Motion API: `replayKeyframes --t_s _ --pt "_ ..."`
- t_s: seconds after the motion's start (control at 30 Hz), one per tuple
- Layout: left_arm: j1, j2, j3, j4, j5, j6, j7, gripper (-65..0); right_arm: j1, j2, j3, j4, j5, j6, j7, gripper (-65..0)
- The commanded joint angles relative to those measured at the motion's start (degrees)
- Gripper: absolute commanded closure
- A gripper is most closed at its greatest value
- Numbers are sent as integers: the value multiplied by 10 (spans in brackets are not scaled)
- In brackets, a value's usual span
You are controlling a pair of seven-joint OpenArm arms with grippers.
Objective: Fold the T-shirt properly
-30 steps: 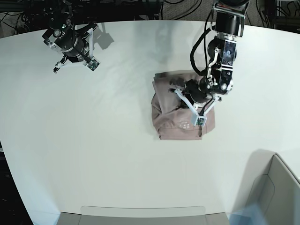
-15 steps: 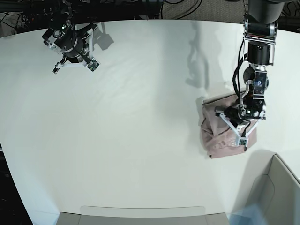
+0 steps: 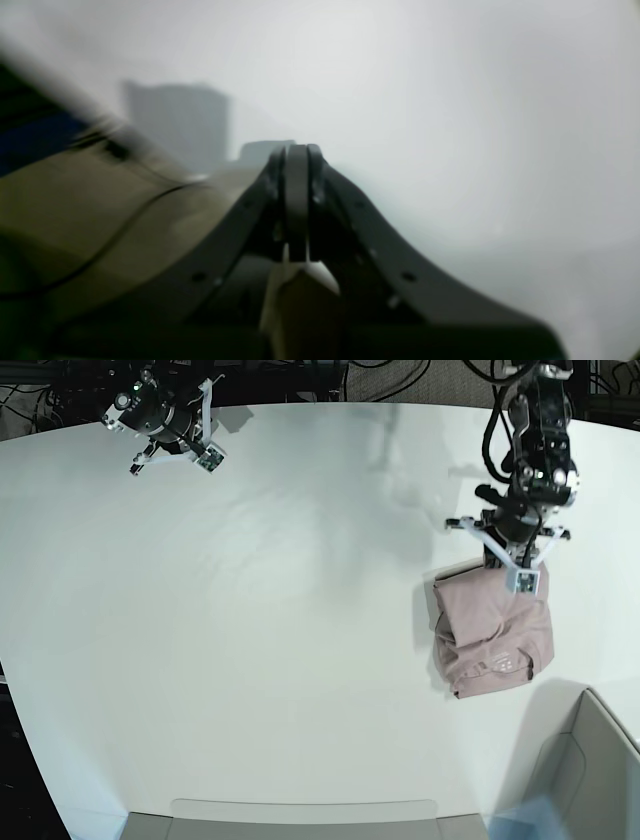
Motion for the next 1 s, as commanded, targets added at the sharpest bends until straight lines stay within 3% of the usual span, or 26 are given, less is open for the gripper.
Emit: replayKeyframes --t_s 0.0,0.23,0.33,0.43,0.6,0.77,0.97 --pt "28 6 -9 14 -4 0 -17 0 -20 28 1 11 13 0 -3 0" --pt "165 7 -57 12 -3 0 -32 0 -133 120 5 11 87 -1 -3 0" --pt "232 7 -74 12 -3 0 -58 0 -180 131 5 11 87 -1 3 0" --pt "308 6 -81 12 -3 1 -78 0 -236 142 5 10 78 -2 46 0" --pt "375 7 -81 -23 -1 3 -75 0 -282 156 4 6 12 -3 67 0" --pt "370 17 -80 -182 -1 3 -102 0 -257 155 -4 -43 -29 -3 70 0" --pt "275 18 -79 -418 -1 3 -163 0 -151 161 -92 -166 -32 -3 71 0"
